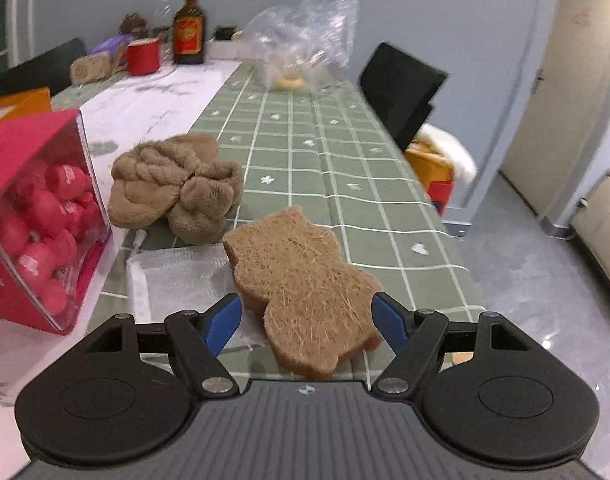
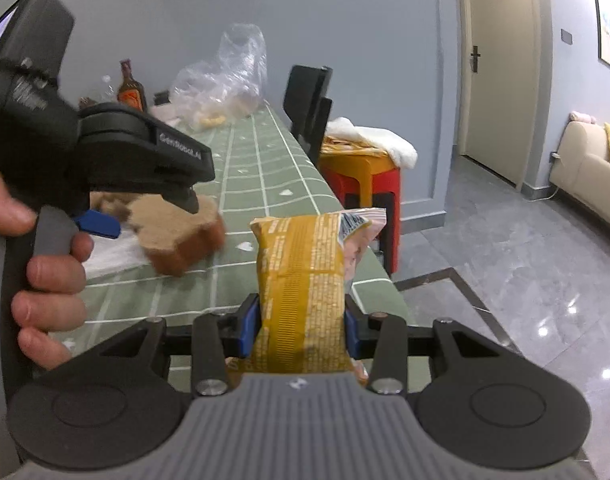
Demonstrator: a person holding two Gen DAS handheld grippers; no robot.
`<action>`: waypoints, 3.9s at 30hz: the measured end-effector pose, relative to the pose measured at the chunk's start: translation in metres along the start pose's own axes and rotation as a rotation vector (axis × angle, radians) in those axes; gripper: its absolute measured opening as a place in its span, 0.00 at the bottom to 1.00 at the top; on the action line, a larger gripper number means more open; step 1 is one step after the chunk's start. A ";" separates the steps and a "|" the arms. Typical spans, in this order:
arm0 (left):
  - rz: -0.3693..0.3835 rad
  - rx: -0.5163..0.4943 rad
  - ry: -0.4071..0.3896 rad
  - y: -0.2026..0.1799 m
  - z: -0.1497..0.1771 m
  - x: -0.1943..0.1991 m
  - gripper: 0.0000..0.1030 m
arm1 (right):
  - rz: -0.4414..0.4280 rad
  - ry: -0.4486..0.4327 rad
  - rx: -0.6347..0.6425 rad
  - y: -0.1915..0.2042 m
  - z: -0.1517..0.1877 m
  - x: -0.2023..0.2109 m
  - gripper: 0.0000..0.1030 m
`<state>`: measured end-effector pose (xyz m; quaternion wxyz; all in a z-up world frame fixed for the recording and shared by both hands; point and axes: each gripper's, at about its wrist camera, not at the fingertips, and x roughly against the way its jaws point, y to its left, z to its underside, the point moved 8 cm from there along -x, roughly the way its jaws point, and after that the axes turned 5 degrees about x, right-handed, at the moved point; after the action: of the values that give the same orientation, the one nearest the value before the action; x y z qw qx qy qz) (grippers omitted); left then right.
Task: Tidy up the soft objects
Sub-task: 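Grasp the brown bread-shaped sponge with the left tool while the right tool holds the bread package, then carry the sponge and bread package with both tools over the orange box, then open the right tool over the orange box while the left tool releases the sponge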
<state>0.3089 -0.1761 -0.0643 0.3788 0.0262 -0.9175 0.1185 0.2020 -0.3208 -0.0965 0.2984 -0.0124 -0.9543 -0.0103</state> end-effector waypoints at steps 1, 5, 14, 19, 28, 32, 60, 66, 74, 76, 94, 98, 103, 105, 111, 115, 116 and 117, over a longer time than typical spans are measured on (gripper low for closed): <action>-0.010 0.015 0.006 -0.001 -0.002 -0.005 0.85 | -0.001 -0.003 -0.005 0.000 0.001 -0.002 0.40; -0.043 0.039 0.000 -0.010 -0.007 -0.022 0.91 | 0.039 -0.019 0.008 0.004 0.005 0.002 0.41; -0.026 0.024 0.030 -0.021 -0.009 -0.044 1.00 | 0.039 -0.018 -0.017 0.002 0.008 0.005 0.41; 0.025 0.050 0.064 -0.022 -0.006 -0.050 0.91 | 0.042 -0.018 -0.012 0.003 0.007 0.005 0.41; 0.029 -0.072 -0.052 -0.035 0.007 -0.014 0.34 | 0.051 -0.011 0.002 0.004 0.005 0.002 0.42; 0.054 -0.101 -0.073 -0.038 0.003 -0.001 0.34 | 0.046 -0.010 -0.003 0.004 0.005 0.001 0.42; 0.249 -0.189 -0.537 0.048 -0.030 0.226 0.34 | -0.169 -0.091 0.031 0.043 0.012 0.068 0.41; 0.220 -0.009 -0.613 0.137 -0.039 0.256 0.34 | -0.319 -0.243 -0.001 0.075 -0.032 0.114 0.41; 0.140 0.114 -0.553 0.241 -0.055 0.243 0.34 | -0.504 -0.319 0.054 0.170 -0.090 0.140 0.41; 0.127 0.145 -0.550 0.258 -0.059 0.237 0.34 | -0.544 -0.315 0.071 0.198 -0.100 0.137 0.41; -0.050 0.227 -0.364 0.345 -0.063 0.187 0.34 | -0.685 -0.035 0.266 0.413 -0.171 0.015 0.17; -0.055 0.227 -0.360 0.355 -0.061 0.186 0.34 | -0.631 -0.010 0.339 0.433 -0.168 -0.001 0.07; -0.052 0.200 -0.327 0.357 -0.061 0.176 0.34 | -0.663 -0.027 0.341 0.424 -0.158 0.006 0.08; -0.050 0.180 -0.320 0.355 -0.062 0.172 0.34 | -0.658 -0.029 0.341 0.423 -0.157 0.005 0.11; 0.042 0.137 -0.263 0.347 -0.073 0.170 0.34 | -0.680 -0.045 0.333 0.407 -0.148 0.018 0.11; 0.107 0.115 -0.214 0.340 -0.092 0.162 0.34 | -0.691 -0.051 0.333 0.398 -0.145 0.025 0.11; 0.097 0.118 -0.204 0.341 -0.095 0.157 0.34 | -0.692 -0.054 0.337 0.396 -0.144 0.027 0.11; 0.084 0.121 -0.198 0.342 -0.099 0.152 0.34 | -0.692 -0.060 0.340 0.394 -0.144 0.030 0.11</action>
<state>0.2215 0.1857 0.0428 0.2786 0.0222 -0.9420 0.1860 0.2713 0.0692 0.0440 0.2471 0.3598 -0.8985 0.0481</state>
